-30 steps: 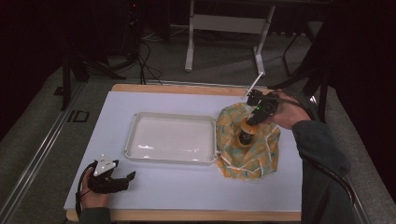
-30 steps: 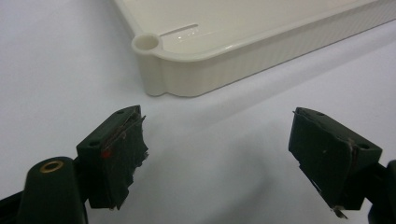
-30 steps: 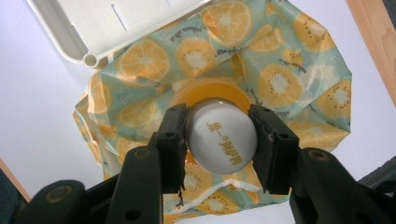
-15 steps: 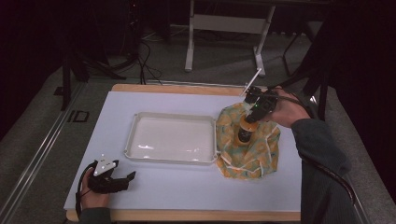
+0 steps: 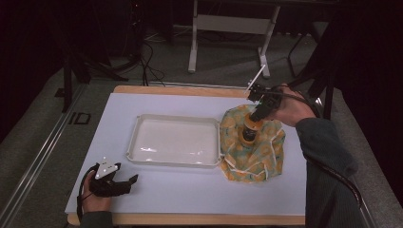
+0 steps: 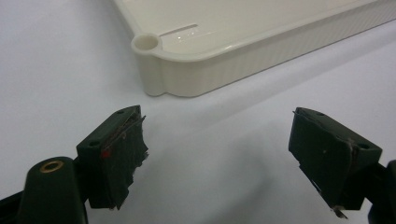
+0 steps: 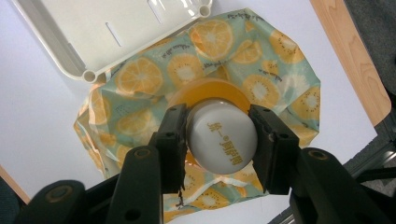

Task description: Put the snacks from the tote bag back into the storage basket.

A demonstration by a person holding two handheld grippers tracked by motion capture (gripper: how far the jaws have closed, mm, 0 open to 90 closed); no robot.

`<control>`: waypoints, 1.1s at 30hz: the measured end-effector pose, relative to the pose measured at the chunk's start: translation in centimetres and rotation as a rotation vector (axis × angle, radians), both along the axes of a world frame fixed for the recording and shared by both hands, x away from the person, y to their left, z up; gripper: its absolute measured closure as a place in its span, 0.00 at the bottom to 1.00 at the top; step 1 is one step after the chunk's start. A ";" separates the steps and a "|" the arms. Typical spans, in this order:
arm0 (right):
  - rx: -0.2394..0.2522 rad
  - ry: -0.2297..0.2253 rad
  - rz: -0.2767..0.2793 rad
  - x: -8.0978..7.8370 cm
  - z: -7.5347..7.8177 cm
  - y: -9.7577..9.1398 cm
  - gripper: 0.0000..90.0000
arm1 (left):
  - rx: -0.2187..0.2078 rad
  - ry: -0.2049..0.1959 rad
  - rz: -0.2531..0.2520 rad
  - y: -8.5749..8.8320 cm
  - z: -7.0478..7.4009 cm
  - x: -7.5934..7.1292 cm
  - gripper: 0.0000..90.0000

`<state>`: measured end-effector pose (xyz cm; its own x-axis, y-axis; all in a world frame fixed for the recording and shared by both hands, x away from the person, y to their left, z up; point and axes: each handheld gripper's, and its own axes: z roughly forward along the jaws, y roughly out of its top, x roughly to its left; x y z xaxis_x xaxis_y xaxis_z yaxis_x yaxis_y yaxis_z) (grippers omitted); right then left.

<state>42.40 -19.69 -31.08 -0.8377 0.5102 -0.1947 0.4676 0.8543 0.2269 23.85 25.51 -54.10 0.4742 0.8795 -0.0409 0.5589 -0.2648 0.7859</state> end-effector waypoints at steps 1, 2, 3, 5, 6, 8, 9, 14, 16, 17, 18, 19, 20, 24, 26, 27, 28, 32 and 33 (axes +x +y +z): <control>-0.001 0.000 -0.002 0.0 0.1 0.0 0.66 | 0.000 0.000 0.000 0.0 0.0 0.0 0.21; 0.000 0.001 -0.007 0.0 0.1 0.0 0.66 | 0.001 0.000 -0.001 0.0 0.0 0.0 0.21; 0.000 0.001 -0.005 0.1 0.2 0.0 0.66 | 0.001 0.000 -0.001 0.0 0.0 0.0 0.21; -0.001 0.002 -0.006 0.1 0.3 0.1 0.65 | 0.000 0.000 0.000 0.0 0.0 0.0 0.21; -0.001 0.001 -0.006 0.1 0.3 0.2 0.66 | 0.000 0.000 0.000 0.0 0.0 0.0 0.21; 0.001 -0.001 -0.006 0.1 0.4 0.3 0.65 | 0.000 0.001 -0.001 0.0 0.0 0.0 0.21; -0.001 -0.004 -0.005 0.1 0.5 0.4 0.65 | 0.000 0.000 -0.001 0.0 0.0 0.0 0.21; 0.005 -0.009 -0.004 0.1 1.0 0.8 0.65 | 0.001 -0.001 -0.002 0.0 0.0 0.0 0.21; 0.005 -0.015 0.002 0.1 1.2 1.0 0.65 | 0.002 -0.002 -0.002 0.0 0.0 0.0 0.21; 0.002 -0.018 0.004 0.1 1.3 1.1 0.65 | 0.000 -0.002 -0.001 0.0 0.0 0.0 0.21; 0.007 -0.025 0.002 0.1 1.4 1.2 0.65 | 0.000 -0.003 -0.001 0.0 0.0 0.0 0.21; 0.006 -0.028 0.004 0.1 1.6 1.4 0.65 | 0.000 -0.003 -0.002 0.0 0.0 0.0 0.21; 0.006 -0.028 0.004 0.1 1.6 1.4 0.65 | 0.000 -0.003 -0.002 0.0 0.0 0.0 0.21; 0.009 -0.034 0.010 0.1 1.9 1.9 0.65 | -0.004 -0.007 0.001 0.1 0.0 -0.1 0.21; 0.000 -0.033 0.012 0.2 1.9 2.2 0.65 | -0.005 -0.010 0.001 0.0 0.0 -0.1 0.21; -0.005 -0.036 0.015 0.2 2.0 2.3 0.65 | -0.005 -0.011 0.001 0.1 0.0 -0.1 0.21; -0.007 -0.040 0.012 0.2 2.0 2.4 0.65 | -0.005 -0.010 0.002 0.1 0.0 -0.1 0.21; -0.015 -0.053 0.021 0.2 2.2 2.9 0.65 | -0.006 -0.010 0.001 0.1 0.0 -0.1 0.21; -0.014 -0.056 0.019 0.1 2.3 3.1 0.65 | -0.005 -0.010 0.001 0.1 0.0 -0.1 0.21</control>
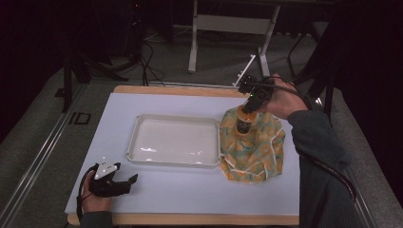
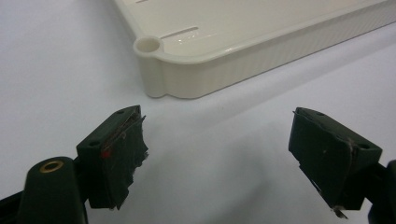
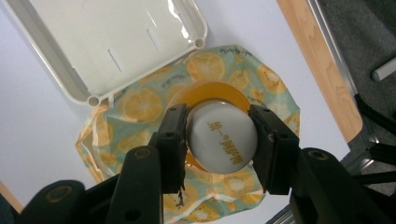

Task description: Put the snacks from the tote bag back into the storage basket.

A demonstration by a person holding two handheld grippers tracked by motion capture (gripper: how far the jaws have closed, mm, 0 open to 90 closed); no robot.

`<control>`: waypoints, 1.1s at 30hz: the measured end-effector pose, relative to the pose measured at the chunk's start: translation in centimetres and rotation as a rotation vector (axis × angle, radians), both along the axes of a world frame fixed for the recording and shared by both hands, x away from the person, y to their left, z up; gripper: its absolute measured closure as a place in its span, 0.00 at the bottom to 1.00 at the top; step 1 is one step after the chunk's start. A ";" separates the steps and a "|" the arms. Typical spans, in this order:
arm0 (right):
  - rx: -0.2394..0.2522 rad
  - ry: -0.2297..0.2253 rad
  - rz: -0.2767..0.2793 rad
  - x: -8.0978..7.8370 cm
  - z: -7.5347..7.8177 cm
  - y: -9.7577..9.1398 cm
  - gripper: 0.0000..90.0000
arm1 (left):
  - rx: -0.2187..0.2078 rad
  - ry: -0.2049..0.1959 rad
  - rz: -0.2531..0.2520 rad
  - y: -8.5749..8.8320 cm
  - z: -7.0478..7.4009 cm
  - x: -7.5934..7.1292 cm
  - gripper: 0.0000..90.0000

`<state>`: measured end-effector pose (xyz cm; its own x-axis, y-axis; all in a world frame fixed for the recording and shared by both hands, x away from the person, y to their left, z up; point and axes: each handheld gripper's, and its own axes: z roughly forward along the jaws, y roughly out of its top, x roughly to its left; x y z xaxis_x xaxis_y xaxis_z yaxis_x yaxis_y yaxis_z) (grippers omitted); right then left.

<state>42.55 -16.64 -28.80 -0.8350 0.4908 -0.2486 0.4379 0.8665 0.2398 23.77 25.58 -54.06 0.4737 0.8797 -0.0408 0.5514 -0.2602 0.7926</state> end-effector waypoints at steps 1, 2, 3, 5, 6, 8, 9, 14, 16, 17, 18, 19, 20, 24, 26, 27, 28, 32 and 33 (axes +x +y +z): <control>0.000 -0.005 0.005 0.0 0.0 0.1 0.65 | 0.000 0.000 -0.001 0.0 0.0 0.0 0.21; -0.001 -0.005 0.004 0.0 0.0 0.2 0.65 | 0.002 0.000 -0.001 0.0 0.0 0.0 0.21; -0.002 -0.003 0.002 0.0 0.0 0.3 0.65 | 0.001 0.000 -0.001 0.0 0.0 0.0 0.21; 0.000 -0.005 0.004 0.0 0.0 0.6 0.65 | 0.001 0.000 -0.001 0.0 0.0 0.0 0.21; 0.001 -0.006 0.007 0.0 0.0 0.7 0.65 | 0.000 0.000 -0.001 0.0 0.0 0.0 0.21; -0.001 -0.011 0.010 0.0 0.1 1.0 0.65 | 0.001 0.000 -0.001 0.0 0.0 0.0 0.21; 0.004 -0.016 0.008 0.0 0.1 1.2 0.65 | 0.001 0.000 -0.001 0.0 0.0 0.0 0.21; 0.014 -0.025 0.014 -0.1 0.2 1.8 0.65 | 0.001 0.002 -0.002 0.0 0.0 0.0 0.21; 0.019 -0.026 0.020 -0.1 0.3 2.1 0.65 | 0.000 0.000 -0.002 0.0 0.0 0.0 0.21; 0.020 -0.024 0.022 -0.2 0.3 2.2 0.65 | 0.000 0.000 -0.002 0.0 0.0 0.0 0.21; 0.022 -0.026 0.029 -0.2 0.3 2.4 0.65 | 0.000 0.001 -0.003 0.0 0.0 0.0 0.21; 0.024 -0.028 0.029 -0.3 0.4 2.6 0.65 | 0.000 0.001 -0.002 0.0 0.0 0.0 0.21; 0.024 -0.030 0.034 -0.3 0.4 2.7 0.65 | 0.000 0.001 -0.003 0.0 0.0 0.0 0.21; 0.035 -0.029 0.045 -0.5 0.5 3.3 0.65 | 0.000 0.001 -0.003 0.0 0.0 0.0 0.21; 0.037 -0.031 0.049 -0.5 0.5 3.6 0.65 | 0.000 0.001 -0.004 0.0 0.0 0.0 0.21; 0.036 -0.032 0.050 -0.6 0.6 3.7 0.65 | -0.001 0.000 -0.004 0.0 0.0 0.0 0.21; 0.035 -0.035 0.057 -0.7 0.6 3.9 0.66 | 0.000 0.001 -0.004 0.0 0.0 0.0 0.21; 0.026 -0.038 0.068 -1.0 0.6 4.5 0.65 | 0.003 0.000 -0.005 0.0 0.0 0.0 0.21; 0.027 -0.039 0.069 -1.0 0.6 4.6 0.65 | 0.002 0.000 -0.005 0.0 0.0 0.0 0.21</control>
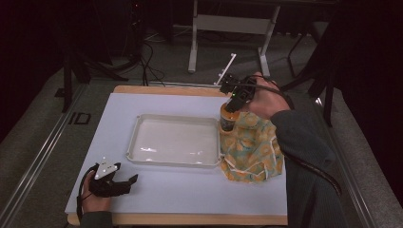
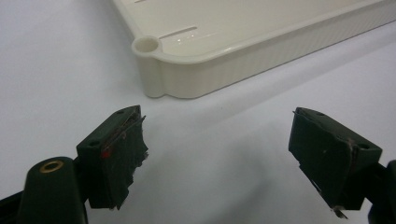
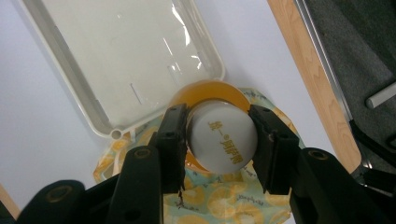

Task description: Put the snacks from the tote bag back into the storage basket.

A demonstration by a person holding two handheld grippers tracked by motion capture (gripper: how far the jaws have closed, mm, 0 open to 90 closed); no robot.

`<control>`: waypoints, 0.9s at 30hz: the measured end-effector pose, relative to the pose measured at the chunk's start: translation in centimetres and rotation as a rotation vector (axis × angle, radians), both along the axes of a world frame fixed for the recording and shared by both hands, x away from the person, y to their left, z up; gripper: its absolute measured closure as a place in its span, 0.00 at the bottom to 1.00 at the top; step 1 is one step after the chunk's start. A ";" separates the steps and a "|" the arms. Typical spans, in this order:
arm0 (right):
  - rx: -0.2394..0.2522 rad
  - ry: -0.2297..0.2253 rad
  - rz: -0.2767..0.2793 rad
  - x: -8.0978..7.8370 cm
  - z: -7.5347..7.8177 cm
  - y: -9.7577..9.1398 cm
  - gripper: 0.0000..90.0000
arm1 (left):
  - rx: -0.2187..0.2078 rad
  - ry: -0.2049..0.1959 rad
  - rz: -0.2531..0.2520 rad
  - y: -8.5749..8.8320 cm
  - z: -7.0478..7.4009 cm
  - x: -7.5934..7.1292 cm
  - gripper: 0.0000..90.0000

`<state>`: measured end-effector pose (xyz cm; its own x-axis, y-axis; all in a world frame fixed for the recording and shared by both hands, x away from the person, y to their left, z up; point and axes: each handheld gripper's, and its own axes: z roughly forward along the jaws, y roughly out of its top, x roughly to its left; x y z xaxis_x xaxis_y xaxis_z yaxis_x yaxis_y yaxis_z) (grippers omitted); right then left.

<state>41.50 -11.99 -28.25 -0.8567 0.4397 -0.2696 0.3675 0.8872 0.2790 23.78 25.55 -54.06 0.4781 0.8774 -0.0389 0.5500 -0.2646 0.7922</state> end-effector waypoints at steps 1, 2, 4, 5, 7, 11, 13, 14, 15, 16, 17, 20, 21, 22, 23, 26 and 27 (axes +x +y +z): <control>0.002 0.001 0.002 0.0 0.0 0.1 0.65 | -0.001 -0.001 0.000 0.0 0.0 0.0 0.21; 0.002 0.001 0.002 0.0 0.0 0.1 0.65 | -0.001 -0.001 0.000 0.0 0.0 0.0 0.21; 0.002 0.001 0.002 -0.1 0.0 0.4 0.65 | 0.000 0.000 0.000 0.0 0.0 0.0 0.21; 0.003 -0.001 0.004 -0.2 0.0 0.4 0.65 | 0.000 0.000 0.000 0.0 0.0 0.0 0.21; 0.006 -0.006 0.006 -0.2 -0.1 0.6 0.65 | -0.001 -0.001 0.000 0.0 0.0 0.0 0.21; 0.010 -0.008 0.007 -0.4 -0.2 0.9 0.65 | 0.001 0.000 0.001 0.0 0.0 0.0 0.21; 0.010 -0.008 0.006 -0.5 -0.3 1.0 0.65 | 0.000 -0.001 0.001 0.0 0.0 0.0 0.21; 0.010 -0.008 0.006 -0.5 -0.3 1.0 0.65 | 0.000 -0.001 0.001 0.0 0.0 0.0 0.21; 0.012 -0.007 0.001 -0.5 -0.3 1.1 0.65 | 0.002 0.000 0.000 0.0 0.0 0.0 0.21; 0.015 -0.006 -0.005 -0.6 -0.3 1.2 0.65 | 0.003 0.000 0.000 0.0 0.0 0.0 0.21; 0.017 -0.005 -0.008 -0.6 -0.3 1.3 0.65 | 0.003 0.000 0.000 0.0 0.0 0.0 0.21; 0.028 -0.003 -0.012 -0.6 -0.4 1.4 0.65 | 0.002 0.001 0.000 0.0 0.0 0.0 0.21; 0.030 -0.003 -0.013 -0.6 -0.4 1.4 0.65 | 0.004 0.002 0.000 0.0 0.0 0.0 0.21; 0.029 -0.006 -0.006 -0.7 -0.4 1.5 0.65 | 0.003 0.002 0.000 0.0 0.0 0.0 0.21; 0.027 -0.006 -0.004 -0.7 -0.5 1.6 0.65 | 0.003 0.001 -0.001 0.0 0.0 0.0 0.21; 0.029 -0.009 0.002 -0.8 -0.5 1.7 0.65 | 0.003 0.002 -0.001 0.0 0.0 0.0 0.21; 0.029 -0.008 -0.002 -0.9 -0.5 1.7 0.65 | 0.003 0.002 0.000 0.0 0.0 0.0 0.21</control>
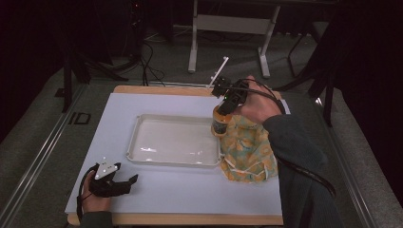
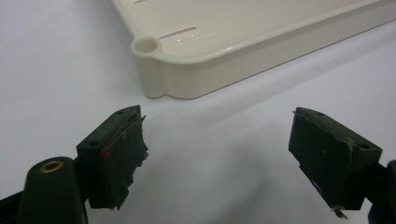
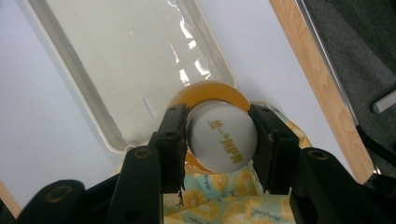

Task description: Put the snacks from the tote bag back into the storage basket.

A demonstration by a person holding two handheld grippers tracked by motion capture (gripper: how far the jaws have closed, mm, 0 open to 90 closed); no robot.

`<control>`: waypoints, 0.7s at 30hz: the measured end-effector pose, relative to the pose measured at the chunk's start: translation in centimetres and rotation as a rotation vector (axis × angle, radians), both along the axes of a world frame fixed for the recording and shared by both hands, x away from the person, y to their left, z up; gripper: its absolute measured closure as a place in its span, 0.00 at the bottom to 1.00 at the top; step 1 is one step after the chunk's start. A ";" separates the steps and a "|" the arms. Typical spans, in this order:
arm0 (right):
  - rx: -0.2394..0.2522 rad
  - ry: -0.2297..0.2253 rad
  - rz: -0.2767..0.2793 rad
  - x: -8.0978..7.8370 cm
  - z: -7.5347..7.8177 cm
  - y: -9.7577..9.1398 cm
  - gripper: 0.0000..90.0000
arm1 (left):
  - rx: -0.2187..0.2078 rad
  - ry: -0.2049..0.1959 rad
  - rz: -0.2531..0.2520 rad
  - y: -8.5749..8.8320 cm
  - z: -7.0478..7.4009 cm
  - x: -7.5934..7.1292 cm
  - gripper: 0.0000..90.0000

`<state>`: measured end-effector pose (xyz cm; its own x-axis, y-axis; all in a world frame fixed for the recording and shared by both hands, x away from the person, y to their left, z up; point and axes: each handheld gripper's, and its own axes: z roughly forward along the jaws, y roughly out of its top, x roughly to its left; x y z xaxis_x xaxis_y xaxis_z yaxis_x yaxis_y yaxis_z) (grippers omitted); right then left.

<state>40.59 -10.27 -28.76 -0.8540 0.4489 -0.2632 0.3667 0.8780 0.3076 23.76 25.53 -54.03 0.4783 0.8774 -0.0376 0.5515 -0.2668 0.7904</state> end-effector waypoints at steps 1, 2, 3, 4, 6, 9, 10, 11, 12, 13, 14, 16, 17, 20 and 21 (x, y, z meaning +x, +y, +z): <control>0.007 -0.002 0.000 -0.1 0.0 0.1 0.65 | 0.000 0.000 0.001 0.0 0.0 0.0 0.21; 0.007 -0.003 -0.001 -0.2 0.0 0.1 0.65 | 0.001 0.000 0.000 0.0 0.0 0.0 0.21; 0.009 -0.001 -0.001 -0.2 0.0 0.1 0.65 | 0.003 0.001 -0.001 0.0 0.0 0.0 0.21; 0.009 -0.001 -0.002 -0.3 0.0 0.2 0.65 | 0.004 0.001 -0.001 0.0 0.0 0.0 0.21; 0.015 -0.003 -0.006 -0.4 0.0 0.3 0.65 | 0.002 0.000 0.000 0.0 0.0 0.0 0.21; 0.019 -0.004 -0.006 -0.5 -0.1 0.5 0.65 | 0.002 0.000 0.000 0.0 0.0 0.0 0.21; 0.017 -0.006 -0.001 -0.6 -0.1 0.6 0.65 | 0.001 0.001 0.000 0.0 0.0 0.0 0.21; 0.014 -0.007 0.000 -0.7 -0.1 0.7 0.65 | 0.002 0.001 0.000 0.0 0.0 0.0 0.21; 0.012 -0.008 0.003 -0.8 -0.1 0.7 0.65 | 0.002 0.002 0.000 0.0 0.0 0.0 0.21; 0.013 -0.010 0.006 -0.9 -0.1 0.8 0.65 | 0.001 0.002 0.000 0.0 0.0 0.0 0.21; 0.013 -0.011 0.010 -1.0 -0.1 0.9 0.65 | 0.001 0.001 0.000 0.0 0.0 0.0 0.21; 0.012 -0.009 0.010 -1.2 -0.2 1.0 0.65 | 0.001 0.001 0.000 0.0 0.0 0.0 0.21; 0.011 -0.009 0.013 -1.2 -0.2 1.0 0.65 | 0.001 0.001 0.000 0.0 0.0 0.0 0.21; 0.009 -0.009 0.018 -1.4 -0.3 1.2 0.65 | 0.001 0.002 0.000 0.0 0.0 0.0 0.21; 0.006 -0.010 0.020 -1.5 -0.4 1.2 0.65 | 0.000 0.002 0.001 0.0 0.0 0.0 0.21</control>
